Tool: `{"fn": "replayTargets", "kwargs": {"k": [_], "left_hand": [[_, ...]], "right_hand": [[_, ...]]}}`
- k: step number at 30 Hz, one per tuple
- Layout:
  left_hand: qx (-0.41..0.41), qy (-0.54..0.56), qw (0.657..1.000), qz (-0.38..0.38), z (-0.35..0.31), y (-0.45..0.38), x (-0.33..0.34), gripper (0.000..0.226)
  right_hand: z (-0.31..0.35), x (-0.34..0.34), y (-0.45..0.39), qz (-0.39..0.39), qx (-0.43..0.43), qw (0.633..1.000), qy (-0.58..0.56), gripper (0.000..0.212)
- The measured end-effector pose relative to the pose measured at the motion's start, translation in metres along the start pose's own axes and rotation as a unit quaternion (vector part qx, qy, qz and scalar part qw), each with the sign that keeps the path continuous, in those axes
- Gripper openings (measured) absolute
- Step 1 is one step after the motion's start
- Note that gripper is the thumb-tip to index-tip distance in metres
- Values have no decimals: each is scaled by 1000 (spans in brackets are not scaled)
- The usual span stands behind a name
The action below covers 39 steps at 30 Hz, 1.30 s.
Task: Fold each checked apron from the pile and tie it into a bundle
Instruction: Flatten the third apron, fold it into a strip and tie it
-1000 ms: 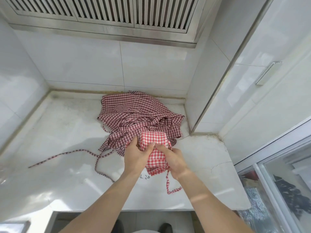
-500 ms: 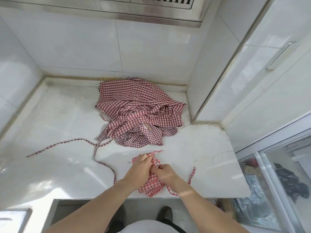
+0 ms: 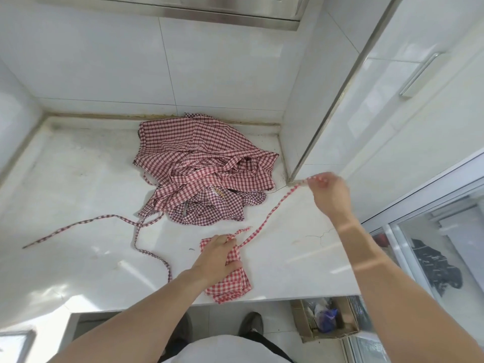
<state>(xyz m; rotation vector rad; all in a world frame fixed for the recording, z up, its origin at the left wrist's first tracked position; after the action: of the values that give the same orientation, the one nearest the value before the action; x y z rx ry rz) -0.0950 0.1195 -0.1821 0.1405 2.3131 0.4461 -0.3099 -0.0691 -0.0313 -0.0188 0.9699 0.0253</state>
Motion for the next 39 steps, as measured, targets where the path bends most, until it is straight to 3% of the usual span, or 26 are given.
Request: {"fn": "replayTargets", "kwargs": {"k": [2,4,5,7,9,10,11,13,17,24,26,28,30,33,35,39], "left_hand": [[1,5,1000,-2,1,-1,1,71],[15,16,1000,-11,1,-1,2,70],[18,21,999,-16,2,-1,1,70],[22,34,999,-19,2,0,0,68],[35,39,998,-27,2,1,-1,67],[39,37,998,-27,2,2,-2,67],[43,37,998,-25,2,3,-3,66],[47,40,998,-17,1,4,-2,65],[50,29,998,2,-1,7,-5,67],[59,51,996,-43,-3,7,-9,57],[38,93,994,-54,-3,8,-8,39],[20,170,983,-64,-4,8,-10,13],[-6,241,968,-77,-1,9,-16,14],[-57,350,933,-67,8,8,-26,51],[-88,424,898,-78,13,7,-33,52],[-63,377,906,-180,16,9,-41,39]], "right_hand": [[-6,-10,9,-149,2,988,-37,17],[-8,18,26,-131,-12,990,-44,19],[-9,42,35,-68,-3,997,-21,15],[-16,99,61,155,61,984,59,18],[-24,144,103,363,186,912,39,37],[-27,160,121,403,241,883,-14,42],[-29,169,133,398,282,871,-61,46],[-35,181,141,331,312,883,-117,46],[-37,187,128,231,281,922,-129,25],[6,163,132,123,68,957,-252,22],[18,157,144,97,13,961,-259,23],[29,158,159,99,-35,957,-272,22],[32,167,170,124,-47,954,-269,21],[26,179,176,128,-39,962,-236,23],[27,184,175,132,-61,974,-173,24],[40,196,165,192,-94,977,-24,27]]}}
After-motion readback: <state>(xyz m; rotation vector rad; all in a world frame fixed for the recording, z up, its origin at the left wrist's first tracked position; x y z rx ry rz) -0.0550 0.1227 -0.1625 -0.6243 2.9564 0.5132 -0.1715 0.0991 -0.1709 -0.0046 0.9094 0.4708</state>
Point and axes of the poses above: each hand's wrist, its own y-axis away from the middle knuckle, its own x-axis out of the palm, z = x × y, the point moved 5 cm from there along -y, towards the middle knuckle, and after that the axes turned 10 degrees about y, right-handed, at the moved point
